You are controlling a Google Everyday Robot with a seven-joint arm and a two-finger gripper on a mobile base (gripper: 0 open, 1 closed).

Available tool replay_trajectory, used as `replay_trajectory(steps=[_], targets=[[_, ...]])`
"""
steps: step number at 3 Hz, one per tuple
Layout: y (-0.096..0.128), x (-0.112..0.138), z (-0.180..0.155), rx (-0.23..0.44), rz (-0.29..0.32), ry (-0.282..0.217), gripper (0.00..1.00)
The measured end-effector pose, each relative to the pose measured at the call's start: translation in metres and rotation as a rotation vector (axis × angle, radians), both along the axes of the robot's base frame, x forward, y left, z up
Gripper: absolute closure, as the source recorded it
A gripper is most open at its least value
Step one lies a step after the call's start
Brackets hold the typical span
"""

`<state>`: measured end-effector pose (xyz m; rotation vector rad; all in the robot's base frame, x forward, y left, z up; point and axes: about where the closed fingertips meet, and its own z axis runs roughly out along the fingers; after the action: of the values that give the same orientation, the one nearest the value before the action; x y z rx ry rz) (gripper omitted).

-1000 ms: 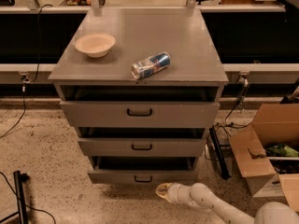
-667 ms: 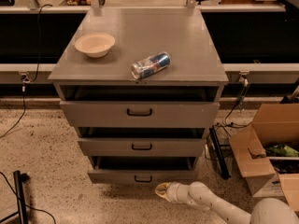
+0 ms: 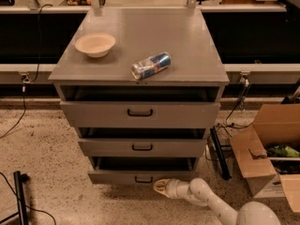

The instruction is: Close bottom drawer

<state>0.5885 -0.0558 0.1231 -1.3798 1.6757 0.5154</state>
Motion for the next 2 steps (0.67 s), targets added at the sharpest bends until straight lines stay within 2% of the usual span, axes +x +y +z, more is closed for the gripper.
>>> replay_trajectory(steps=[2], targets=[[-0.018,0.026,-0.008,0.09,0.042,-0.034,1.0]])
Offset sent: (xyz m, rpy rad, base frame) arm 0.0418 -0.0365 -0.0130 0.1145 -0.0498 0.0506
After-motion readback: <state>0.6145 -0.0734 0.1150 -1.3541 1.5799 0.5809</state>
